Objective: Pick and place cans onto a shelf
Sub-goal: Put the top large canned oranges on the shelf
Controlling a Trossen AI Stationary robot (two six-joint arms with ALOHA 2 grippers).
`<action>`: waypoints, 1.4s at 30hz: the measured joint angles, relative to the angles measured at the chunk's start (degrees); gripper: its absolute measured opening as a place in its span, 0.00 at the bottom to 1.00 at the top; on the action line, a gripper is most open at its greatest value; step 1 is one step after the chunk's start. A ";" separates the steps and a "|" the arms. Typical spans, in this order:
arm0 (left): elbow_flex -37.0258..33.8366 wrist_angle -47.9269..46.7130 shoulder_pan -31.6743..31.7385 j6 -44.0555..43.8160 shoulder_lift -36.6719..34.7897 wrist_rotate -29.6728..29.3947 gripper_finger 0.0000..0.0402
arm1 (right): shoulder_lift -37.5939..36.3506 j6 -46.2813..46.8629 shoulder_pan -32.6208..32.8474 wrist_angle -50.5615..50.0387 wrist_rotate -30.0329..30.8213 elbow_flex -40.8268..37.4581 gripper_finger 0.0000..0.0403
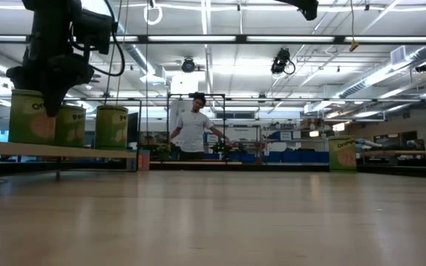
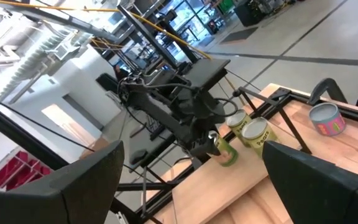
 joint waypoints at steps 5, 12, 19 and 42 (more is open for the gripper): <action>-0.04 -0.13 0.19 0.89 0.00 1.38 0.81 | 0.00 -0.04 0.04 -0.02 0.00 0.00 0.97; -0.04 -0.98 0.19 0.66 0.00 1.57 0.89 | 0.00 -0.26 0.04 -0.04 -0.01 0.00 0.97; 2.98 -3.83 0.19 -0.05 0.04 1.41 0.92 | 0.00 -0.84 0.04 -0.06 -0.04 0.00 0.97; 22.43 -14.00 -7.57 -13.85 0.04 10.91 0.84 | 0.00 -2.03 0.04 -2.49 -1.73 -0.02 0.97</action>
